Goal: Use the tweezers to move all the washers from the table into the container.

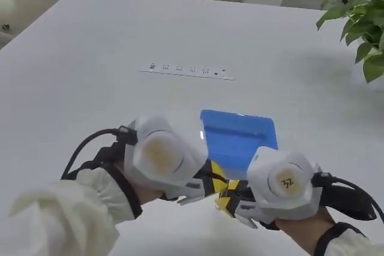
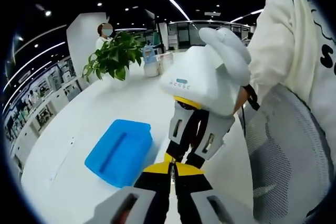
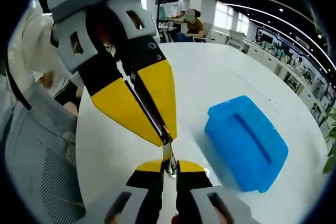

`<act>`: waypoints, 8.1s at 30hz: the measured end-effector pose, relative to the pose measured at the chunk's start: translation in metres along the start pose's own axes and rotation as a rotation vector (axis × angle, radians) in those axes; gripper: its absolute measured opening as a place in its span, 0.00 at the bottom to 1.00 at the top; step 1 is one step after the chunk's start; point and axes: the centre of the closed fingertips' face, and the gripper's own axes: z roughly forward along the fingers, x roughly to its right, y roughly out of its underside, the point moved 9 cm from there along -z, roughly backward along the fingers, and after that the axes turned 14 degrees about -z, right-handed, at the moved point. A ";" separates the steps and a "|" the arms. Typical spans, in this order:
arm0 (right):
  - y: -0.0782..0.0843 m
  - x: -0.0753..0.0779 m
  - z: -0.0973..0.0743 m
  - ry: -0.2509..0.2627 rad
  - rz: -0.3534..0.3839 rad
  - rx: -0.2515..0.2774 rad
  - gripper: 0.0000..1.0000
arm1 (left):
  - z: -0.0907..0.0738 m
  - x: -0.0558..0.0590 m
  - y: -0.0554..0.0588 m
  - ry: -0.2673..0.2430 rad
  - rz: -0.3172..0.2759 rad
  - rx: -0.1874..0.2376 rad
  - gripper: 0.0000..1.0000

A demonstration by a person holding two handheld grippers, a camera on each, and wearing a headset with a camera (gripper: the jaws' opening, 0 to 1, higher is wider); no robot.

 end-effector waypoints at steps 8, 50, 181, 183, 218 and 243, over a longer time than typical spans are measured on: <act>-0.015 0.013 -0.022 0.038 -0.015 0.050 0.04 | -0.012 -0.002 -0.002 -0.073 -0.186 0.065 0.18; -0.025 0.111 0.048 0.132 0.192 0.060 0.05 | -0.034 0.004 0.052 -0.267 -0.486 0.097 0.82; -0.006 0.038 -0.020 0.095 0.272 0.159 0.05 | -0.043 0.005 0.063 -0.313 -0.508 0.030 0.80; -0.007 0.039 -0.020 0.095 0.272 0.161 0.05 | -0.042 0.005 0.062 -0.312 -0.505 0.029 0.80; -0.029 0.103 -0.007 0.183 0.274 0.185 0.05 | -0.042 0.005 0.067 -0.310 -0.519 0.013 0.80; -0.003 0.112 0.036 0.126 0.290 0.056 0.05 | -0.039 0.005 0.072 -0.311 -0.531 0.002 0.79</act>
